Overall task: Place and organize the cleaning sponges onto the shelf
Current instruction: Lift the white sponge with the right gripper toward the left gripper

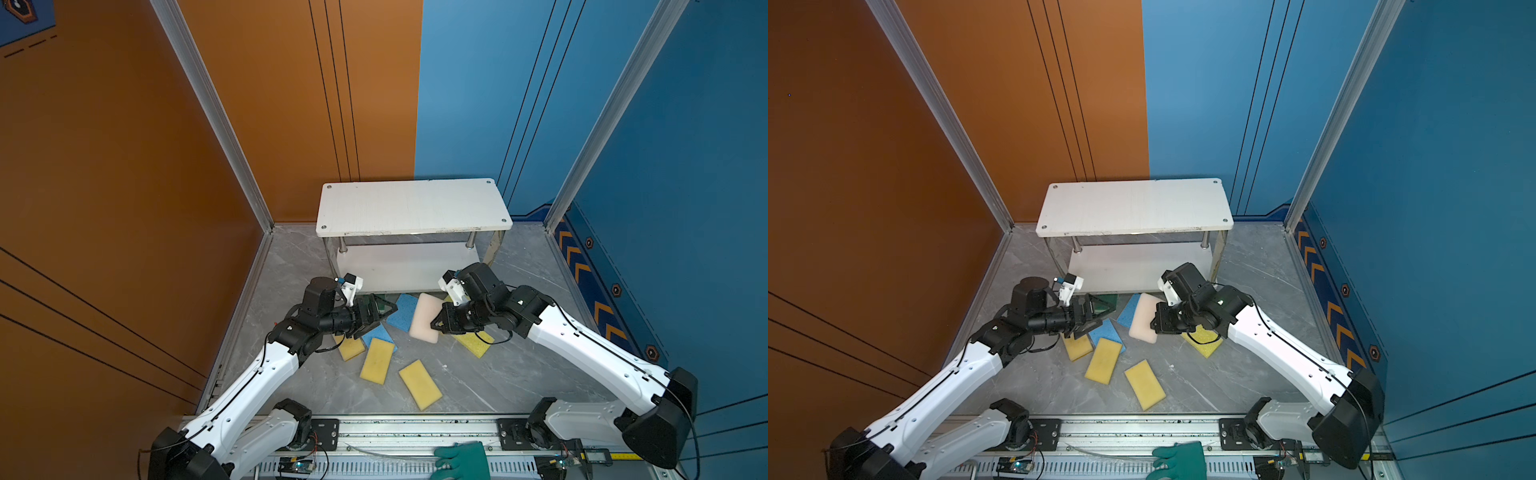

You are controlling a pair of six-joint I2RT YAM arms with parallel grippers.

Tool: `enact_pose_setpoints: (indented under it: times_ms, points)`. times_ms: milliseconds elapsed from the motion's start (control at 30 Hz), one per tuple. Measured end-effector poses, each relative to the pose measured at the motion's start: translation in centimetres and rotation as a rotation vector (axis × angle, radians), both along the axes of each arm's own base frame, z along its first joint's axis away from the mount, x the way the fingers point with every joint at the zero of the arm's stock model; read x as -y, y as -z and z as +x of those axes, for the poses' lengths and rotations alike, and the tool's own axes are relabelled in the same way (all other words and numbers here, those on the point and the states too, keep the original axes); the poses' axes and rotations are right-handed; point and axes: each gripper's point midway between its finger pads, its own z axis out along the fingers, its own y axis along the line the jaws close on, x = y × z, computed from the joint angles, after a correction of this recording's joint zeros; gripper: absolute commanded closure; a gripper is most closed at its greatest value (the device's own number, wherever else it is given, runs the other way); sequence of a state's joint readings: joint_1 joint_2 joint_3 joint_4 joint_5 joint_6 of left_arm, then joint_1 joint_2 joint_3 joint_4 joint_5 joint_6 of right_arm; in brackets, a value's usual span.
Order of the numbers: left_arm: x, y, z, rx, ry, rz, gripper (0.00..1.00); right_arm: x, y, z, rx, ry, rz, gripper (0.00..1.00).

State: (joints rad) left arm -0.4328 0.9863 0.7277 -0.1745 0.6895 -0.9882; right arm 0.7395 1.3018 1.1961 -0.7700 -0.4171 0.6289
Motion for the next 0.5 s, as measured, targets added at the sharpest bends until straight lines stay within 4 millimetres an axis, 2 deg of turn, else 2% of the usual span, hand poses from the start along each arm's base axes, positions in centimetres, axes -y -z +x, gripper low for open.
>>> enact_pose_setpoints:
  times_ms: [133, 167, 333, 500]
  points:
    - [1.4, -1.1, 0.1, 0.025, 0.029, -0.052, 0.13, -1.6, 0.2, -0.4, -0.024, -0.084, 0.001, 1.0]
    - [1.7, -1.3, 0.1, 0.028, 0.034, -0.06, 0.18, -2.0, 0.3, -0.5, -0.027, -0.099, 0.002, 1.0]
    - [2.5, -1.8, 0.1, 0.035, 0.051, -0.085, 0.26, -3.4, 0.4, -0.9, -0.041, -0.158, 0.006, 1.0]
    - [2.6, -1.8, 0.1, 0.035, 0.051, -0.089, 0.27, -3.9, 0.5, -1.1, -0.049, -0.184, 0.009, 1.0]
